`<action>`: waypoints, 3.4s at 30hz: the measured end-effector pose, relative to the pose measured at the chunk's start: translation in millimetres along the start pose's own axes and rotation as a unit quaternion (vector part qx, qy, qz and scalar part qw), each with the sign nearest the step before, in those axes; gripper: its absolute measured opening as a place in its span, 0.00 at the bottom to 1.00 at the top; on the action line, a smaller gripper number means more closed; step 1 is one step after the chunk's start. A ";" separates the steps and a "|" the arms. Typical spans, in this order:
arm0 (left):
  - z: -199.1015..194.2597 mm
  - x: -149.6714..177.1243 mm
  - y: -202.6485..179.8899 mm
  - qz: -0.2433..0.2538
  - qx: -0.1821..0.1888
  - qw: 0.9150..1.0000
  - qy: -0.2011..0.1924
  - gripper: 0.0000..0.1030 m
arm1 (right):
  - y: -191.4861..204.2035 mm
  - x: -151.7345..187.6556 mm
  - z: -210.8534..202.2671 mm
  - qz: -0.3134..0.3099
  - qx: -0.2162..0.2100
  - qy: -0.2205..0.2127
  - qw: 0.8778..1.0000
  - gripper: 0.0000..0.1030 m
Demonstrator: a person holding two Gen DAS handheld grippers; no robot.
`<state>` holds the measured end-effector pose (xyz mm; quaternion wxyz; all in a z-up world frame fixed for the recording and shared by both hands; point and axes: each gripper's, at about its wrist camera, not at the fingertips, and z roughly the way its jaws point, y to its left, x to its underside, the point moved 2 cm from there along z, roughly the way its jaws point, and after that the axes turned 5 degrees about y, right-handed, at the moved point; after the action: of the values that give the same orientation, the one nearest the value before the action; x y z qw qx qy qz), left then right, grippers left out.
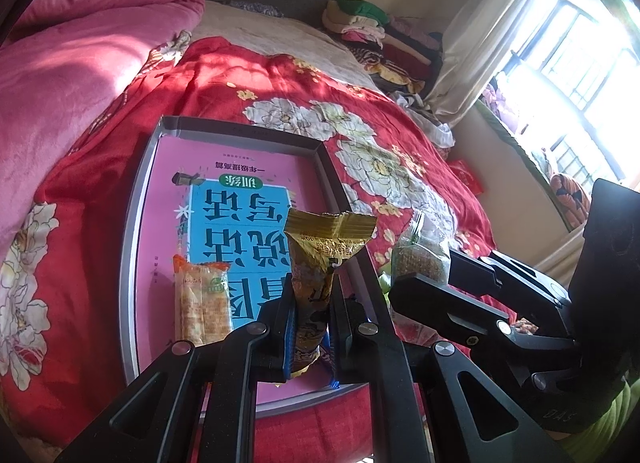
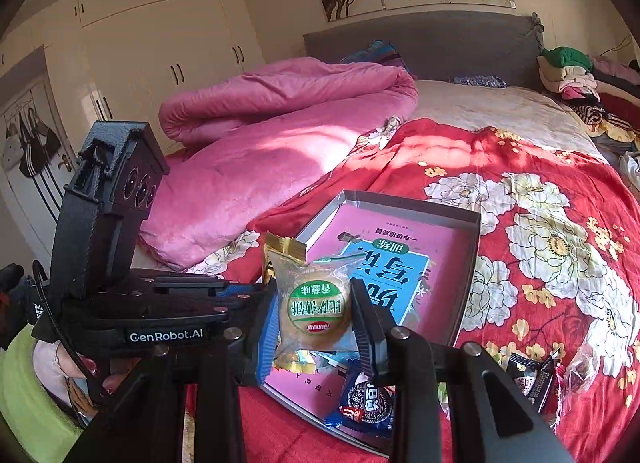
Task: Organize snacks
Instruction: 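Lower the gold bag over the tray with the left tool while the right tool lowers the pastry, then set the gold bag on the tray with the left tool while the right tool sets the pastry down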
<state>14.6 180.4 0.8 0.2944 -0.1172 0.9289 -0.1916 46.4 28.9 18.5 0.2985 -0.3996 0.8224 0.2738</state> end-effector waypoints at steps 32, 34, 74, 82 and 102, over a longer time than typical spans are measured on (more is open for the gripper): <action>49.7 14.6 18.8 -0.015 -0.033 0.995 0.090 0.13 | -22.0 29.3 30.5 0.032 0.000 0.044 0.999 0.33; 50.7 14.7 20.3 -0.017 -0.035 0.995 0.091 0.13 | -21.6 30.3 31.6 0.031 -0.002 0.045 0.998 0.33; 53.1 12.2 52.5 -0.046 -0.075 0.991 0.097 0.13 | -1.6 49.7 59.7 -0.001 -0.015 0.084 0.996 0.33; 54.8 11.7 51.1 -0.046 -0.075 0.991 0.097 0.13 | 1.8 54.9 66.4 -0.013 -0.005 0.093 0.996 0.33; 54.7 11.7 51.4 -0.046 -0.073 0.992 0.097 0.13 | 10.1 66.0 73.3 -0.025 -0.011 0.113 0.993 0.34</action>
<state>32.2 207.0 -68.1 0.1844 -0.1616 0.9582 -0.1473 24.9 52.2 -75.5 0.2061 -0.4514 0.8376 0.2284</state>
